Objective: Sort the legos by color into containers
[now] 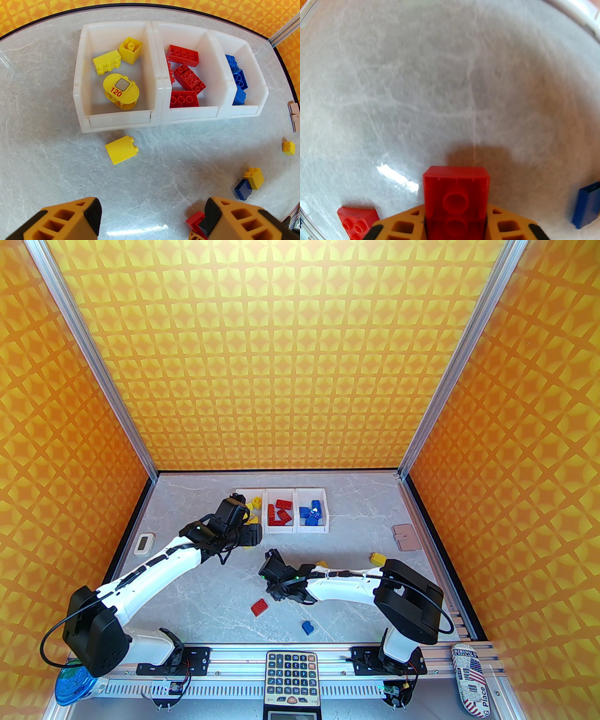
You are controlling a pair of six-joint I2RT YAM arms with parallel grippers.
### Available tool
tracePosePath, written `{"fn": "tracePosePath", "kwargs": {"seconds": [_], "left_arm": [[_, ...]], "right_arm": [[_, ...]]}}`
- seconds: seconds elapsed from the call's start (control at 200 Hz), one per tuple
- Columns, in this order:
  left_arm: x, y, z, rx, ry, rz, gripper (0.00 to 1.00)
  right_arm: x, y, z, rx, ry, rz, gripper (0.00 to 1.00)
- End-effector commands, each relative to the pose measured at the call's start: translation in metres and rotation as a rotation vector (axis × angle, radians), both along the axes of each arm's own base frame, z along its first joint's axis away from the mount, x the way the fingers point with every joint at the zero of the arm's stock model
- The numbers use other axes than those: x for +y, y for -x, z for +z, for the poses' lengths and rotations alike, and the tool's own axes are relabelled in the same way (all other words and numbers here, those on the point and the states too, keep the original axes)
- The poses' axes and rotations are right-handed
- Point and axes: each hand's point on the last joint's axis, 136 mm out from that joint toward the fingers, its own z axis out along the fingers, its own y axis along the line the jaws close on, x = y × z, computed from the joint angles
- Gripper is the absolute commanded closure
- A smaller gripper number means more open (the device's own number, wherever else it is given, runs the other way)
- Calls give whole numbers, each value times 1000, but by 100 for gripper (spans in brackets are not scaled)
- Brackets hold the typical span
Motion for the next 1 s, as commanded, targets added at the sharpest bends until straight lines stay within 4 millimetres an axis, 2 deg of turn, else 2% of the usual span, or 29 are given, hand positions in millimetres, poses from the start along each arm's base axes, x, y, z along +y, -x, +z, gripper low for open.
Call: {"fn": "tracePosePath", "kwargs": {"seconds": [0.0,0.175,0.33,0.63,0.705,0.855,0.995], "left_arm": [[1,10,9,-7,21,-15,23],[5,15,16,-31,43,-8,23],[8,19,18,-34,49,-4,23],[14,32,-3,-1,63,22,24],[15,36,-5,3,66,24,24],[15,40,-6,-2,75,24,24],[17,44,-7,5,81,30,24]], "right_arm": [[2,-16,42,-111,11,28,74],[1,-37,76,-167,-19,40,75],[-9,-64,104,-214,-16,34,75],[-20,-127,158,-292,-104,-8,75],[-20,-143,166,-300,-111,-11,75],[-20,-180,168,-285,-145,-29,75],[-17,-208,158,-270,-128,-25,76]]}}
